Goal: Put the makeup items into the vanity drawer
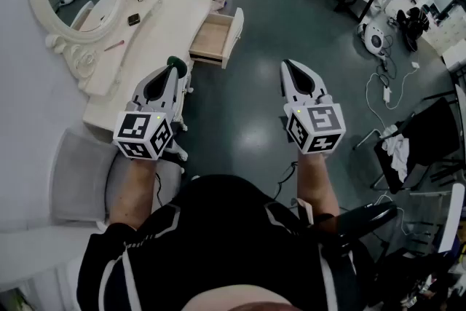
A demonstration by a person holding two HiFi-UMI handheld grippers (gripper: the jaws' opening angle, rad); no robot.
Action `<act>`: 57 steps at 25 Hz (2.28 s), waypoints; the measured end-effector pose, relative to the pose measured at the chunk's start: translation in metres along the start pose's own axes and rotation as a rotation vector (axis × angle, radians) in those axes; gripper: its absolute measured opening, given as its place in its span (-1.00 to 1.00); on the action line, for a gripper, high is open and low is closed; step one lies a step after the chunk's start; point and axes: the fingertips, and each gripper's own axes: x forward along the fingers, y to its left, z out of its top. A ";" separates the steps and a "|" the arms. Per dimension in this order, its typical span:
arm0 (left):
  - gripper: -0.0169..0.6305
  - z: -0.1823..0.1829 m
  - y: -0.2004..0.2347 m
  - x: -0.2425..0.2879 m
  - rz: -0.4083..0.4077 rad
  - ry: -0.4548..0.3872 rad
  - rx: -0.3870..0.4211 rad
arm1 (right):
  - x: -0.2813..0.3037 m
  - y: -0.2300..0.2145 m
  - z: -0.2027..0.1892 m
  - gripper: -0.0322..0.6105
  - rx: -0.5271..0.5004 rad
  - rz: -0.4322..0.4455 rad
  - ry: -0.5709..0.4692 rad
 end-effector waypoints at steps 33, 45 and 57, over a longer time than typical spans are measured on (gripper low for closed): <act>-0.94 -0.002 -0.089 0.075 -0.037 0.020 0.045 | -0.060 -0.106 -0.033 -0.88 0.062 -0.016 -0.040; -0.94 -0.010 -0.063 0.143 -0.045 0.043 0.041 | -0.006 -0.143 -0.041 -0.88 0.077 -0.017 -0.021; -0.94 -0.014 0.024 0.230 -0.073 0.024 -0.001 | 0.120 -0.145 -0.038 -0.88 0.057 -0.009 0.036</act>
